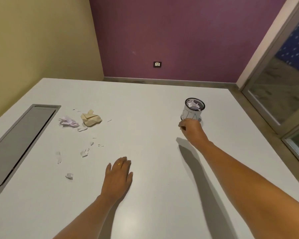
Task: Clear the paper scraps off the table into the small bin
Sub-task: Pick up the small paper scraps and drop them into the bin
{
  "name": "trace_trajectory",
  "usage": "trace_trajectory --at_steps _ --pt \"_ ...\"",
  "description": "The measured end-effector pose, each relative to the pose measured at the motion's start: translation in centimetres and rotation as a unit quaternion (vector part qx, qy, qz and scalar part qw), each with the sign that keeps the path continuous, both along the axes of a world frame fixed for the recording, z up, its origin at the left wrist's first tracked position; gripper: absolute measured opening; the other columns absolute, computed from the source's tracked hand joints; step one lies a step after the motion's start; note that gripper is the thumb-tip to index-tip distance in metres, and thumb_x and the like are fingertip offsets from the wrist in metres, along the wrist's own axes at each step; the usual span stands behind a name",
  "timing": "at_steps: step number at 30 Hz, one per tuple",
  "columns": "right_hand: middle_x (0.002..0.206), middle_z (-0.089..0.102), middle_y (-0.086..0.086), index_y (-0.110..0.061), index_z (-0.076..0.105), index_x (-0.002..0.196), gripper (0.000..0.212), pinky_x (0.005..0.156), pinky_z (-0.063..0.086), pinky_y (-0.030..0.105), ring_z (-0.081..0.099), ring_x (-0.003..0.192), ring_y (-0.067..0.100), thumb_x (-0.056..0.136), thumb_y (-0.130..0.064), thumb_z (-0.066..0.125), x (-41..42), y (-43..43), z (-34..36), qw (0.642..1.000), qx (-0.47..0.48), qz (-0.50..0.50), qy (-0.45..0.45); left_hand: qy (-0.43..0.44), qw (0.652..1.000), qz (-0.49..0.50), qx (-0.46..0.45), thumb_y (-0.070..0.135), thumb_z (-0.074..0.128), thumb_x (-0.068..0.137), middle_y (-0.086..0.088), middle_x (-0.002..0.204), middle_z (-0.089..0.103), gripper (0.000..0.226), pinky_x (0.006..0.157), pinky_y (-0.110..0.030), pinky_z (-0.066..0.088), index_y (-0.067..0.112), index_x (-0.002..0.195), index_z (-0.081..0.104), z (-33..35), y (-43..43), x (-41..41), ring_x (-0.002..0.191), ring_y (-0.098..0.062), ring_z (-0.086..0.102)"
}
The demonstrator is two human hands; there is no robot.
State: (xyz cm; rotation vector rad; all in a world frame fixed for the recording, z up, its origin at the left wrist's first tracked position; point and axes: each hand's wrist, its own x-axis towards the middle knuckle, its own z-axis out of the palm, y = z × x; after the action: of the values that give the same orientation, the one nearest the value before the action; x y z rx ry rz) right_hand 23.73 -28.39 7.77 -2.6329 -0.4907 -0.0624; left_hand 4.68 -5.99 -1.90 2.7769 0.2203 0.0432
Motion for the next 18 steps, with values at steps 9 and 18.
trace_trajectory --at_steps 9,18 --pt "0.103 0.064 0.018 0.0 0.07 0.096 0.026 0.078 0.046 0.029 0.06 0.096 0.034 0.089 0.006 0.046 9.2 -1.6 3.4 0.99 -0.023 -0.134 -0.038 -0.013 0.998 -0.045 0.048 0.038 0.032 0.085 -0.004 0.123 0.063 0.047 0.093 -0.054 0.046 0.015 0.113 0.062 -0.3 -1.0 3.8 0.117 -0.021 0.058" --pt "0.114 0.064 0.024 0.001 0.066 0.112 0.035 0.083 0.05 0.031 0.061 0.096 0.034 0.088 0.011 0.042 12.8 -1.2 1.8 0.987 -0.025 -0.157 0.017 0.002 0.997 -0.042 0.071 0.038 0.033 0.086 -0.003 0.124 0.063 0.045 0.093 -0.055 0.045 0.017 0.115 0.061 -0.7 -1.3 5.1 0.118 -0.022 0.059"
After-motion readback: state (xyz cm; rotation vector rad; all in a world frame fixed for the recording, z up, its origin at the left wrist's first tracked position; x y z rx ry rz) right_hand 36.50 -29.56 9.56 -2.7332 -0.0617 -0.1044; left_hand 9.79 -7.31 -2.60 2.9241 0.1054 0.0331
